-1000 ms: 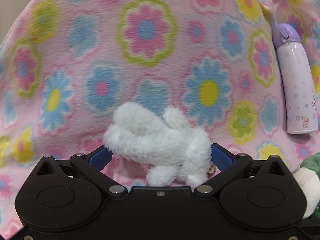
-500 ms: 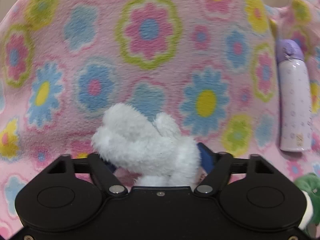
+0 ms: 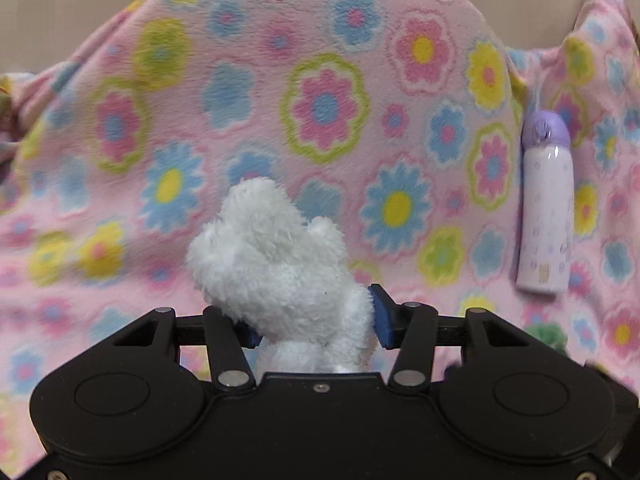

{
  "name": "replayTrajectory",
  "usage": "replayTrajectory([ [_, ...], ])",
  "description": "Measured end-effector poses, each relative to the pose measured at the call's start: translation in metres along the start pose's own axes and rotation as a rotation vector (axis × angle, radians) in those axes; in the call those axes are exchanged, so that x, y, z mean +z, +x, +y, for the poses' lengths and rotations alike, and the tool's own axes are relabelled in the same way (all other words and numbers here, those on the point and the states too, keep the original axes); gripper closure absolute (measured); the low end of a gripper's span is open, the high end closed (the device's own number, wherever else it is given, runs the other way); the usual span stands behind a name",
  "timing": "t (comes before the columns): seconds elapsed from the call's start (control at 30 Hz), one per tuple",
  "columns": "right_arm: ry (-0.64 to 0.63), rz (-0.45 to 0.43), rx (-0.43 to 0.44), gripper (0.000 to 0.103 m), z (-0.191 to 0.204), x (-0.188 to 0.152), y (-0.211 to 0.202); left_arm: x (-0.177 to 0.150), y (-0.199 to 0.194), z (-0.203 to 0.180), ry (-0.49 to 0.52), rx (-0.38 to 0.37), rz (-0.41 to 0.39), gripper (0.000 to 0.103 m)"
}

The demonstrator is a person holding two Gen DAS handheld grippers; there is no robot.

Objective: Organize soft objects
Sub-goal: 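Carry the bunny with the left gripper while the right carries the green plush to the basket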

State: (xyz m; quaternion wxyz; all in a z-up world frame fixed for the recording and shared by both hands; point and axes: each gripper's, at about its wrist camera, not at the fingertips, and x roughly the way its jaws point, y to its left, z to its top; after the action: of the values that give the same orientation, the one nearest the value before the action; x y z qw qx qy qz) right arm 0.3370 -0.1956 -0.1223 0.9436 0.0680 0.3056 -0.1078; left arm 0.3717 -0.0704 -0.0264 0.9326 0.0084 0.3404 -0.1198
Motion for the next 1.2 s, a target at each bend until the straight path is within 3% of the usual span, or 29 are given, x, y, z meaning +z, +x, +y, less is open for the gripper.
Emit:
replayTrajectory([
  [0.27,0.002,0.003,0.001,0.023,0.0,0.0,0.0,-0.029,-0.042,-0.004,0.043,0.12,0.105,0.053],
  [0.5,0.003,0.005,-0.002,0.023,0.001,0.0,0.0,-0.053,-0.069,0.001,0.011,0.112,0.165,0.053],
  [0.87,-0.019,0.03,-0.012,0.03,0.001,0.001,-0.005,-0.087,-0.112,0.013,-0.062,0.075,0.184,0.053],
  [1.03,-0.076,0.055,0.001,0.031,-0.002,-0.003,-0.035,-0.101,-0.135,0.018,-0.075,0.069,0.178,0.053],
  [1.2,-0.057,0.048,0.069,0.031,-0.02,0.0,-0.1,-0.111,-0.159,0.016,-0.067,0.058,0.16,0.053],
])
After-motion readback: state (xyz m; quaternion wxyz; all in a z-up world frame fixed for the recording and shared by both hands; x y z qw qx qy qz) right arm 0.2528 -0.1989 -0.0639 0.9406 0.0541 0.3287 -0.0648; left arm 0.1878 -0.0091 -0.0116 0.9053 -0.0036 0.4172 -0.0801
